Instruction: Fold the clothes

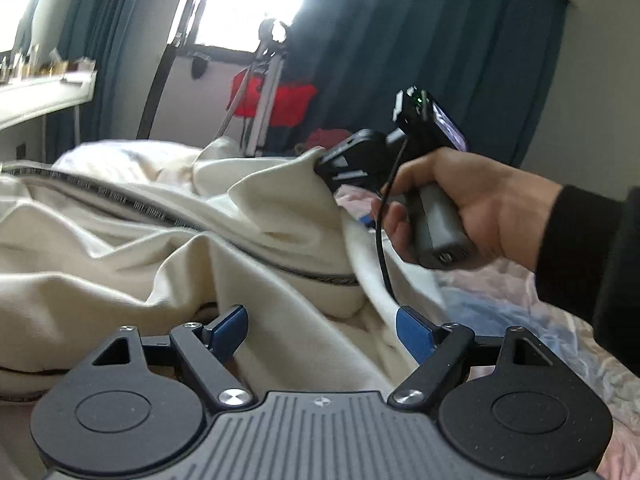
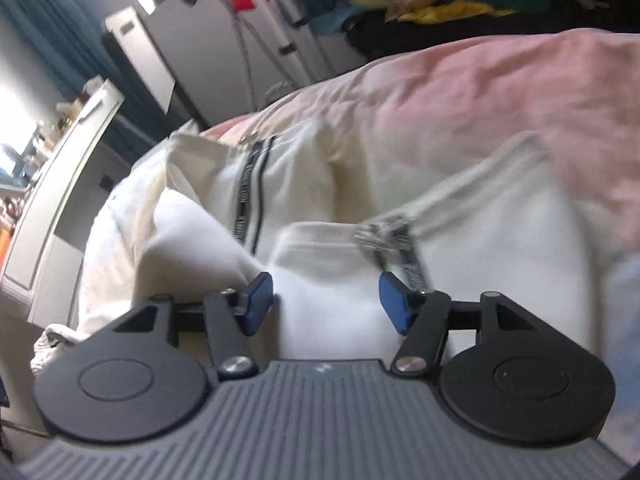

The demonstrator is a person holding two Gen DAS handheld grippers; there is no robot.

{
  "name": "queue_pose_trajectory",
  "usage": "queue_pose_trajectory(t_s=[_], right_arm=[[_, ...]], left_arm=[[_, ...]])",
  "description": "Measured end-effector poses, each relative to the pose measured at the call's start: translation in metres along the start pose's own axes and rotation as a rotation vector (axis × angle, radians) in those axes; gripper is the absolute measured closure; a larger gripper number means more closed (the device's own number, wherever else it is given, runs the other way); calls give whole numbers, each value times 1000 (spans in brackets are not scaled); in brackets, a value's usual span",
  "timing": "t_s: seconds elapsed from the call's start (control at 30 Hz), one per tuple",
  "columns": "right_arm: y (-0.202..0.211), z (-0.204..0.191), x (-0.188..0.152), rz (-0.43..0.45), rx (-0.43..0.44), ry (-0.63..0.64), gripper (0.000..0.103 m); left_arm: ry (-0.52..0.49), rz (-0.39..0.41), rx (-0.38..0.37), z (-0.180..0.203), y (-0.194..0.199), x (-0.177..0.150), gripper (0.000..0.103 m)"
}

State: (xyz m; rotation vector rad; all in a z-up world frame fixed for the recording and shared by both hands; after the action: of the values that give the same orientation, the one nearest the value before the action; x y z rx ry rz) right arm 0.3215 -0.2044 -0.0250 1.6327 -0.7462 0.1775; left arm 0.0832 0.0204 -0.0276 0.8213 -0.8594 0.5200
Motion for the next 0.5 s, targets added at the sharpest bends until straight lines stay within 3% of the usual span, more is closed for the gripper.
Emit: queue_pose_trajectory(t_s=[0.17, 0.2, 0.27, 0.3, 0.43, 0.5], right_arm=[[-31, -17, -2, -8, -109, 129, 43], [-35, -18, -4, -7, -128, 148, 47], [-42, -19, -8, -6, -167, 184, 86], [-42, -18, -10, 0, -183, 192, 100], [-3, -2, 0, 132, -190, 155, 100], [13, 6, -1, 152, -174, 151, 100]], left_arm=[[106, -11, -35, -22, -11, -1, 20], [118, -11, -38, -24, -11, -1, 20], [142, -12, -44, -29, -12, 0, 20], [154, -12, -46, -31, -13, 0, 20], [170, -1, -51, -32, -9, 0, 20], [159, 13, -44, -28, -5, 0, 20]])
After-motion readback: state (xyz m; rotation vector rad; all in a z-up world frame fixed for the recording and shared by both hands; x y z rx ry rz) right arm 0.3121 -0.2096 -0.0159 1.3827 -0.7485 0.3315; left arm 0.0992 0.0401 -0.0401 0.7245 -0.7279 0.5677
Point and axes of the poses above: each gripper's, at about its wrist camera, not at the fingertips, and y roughly against the way its jaws point, z to its right, x to its top, the point moved 2 cm from there along -y, roughly the way its jaws point, and after that the axes turned 13 degrees about -x, right-handed, at the moved point
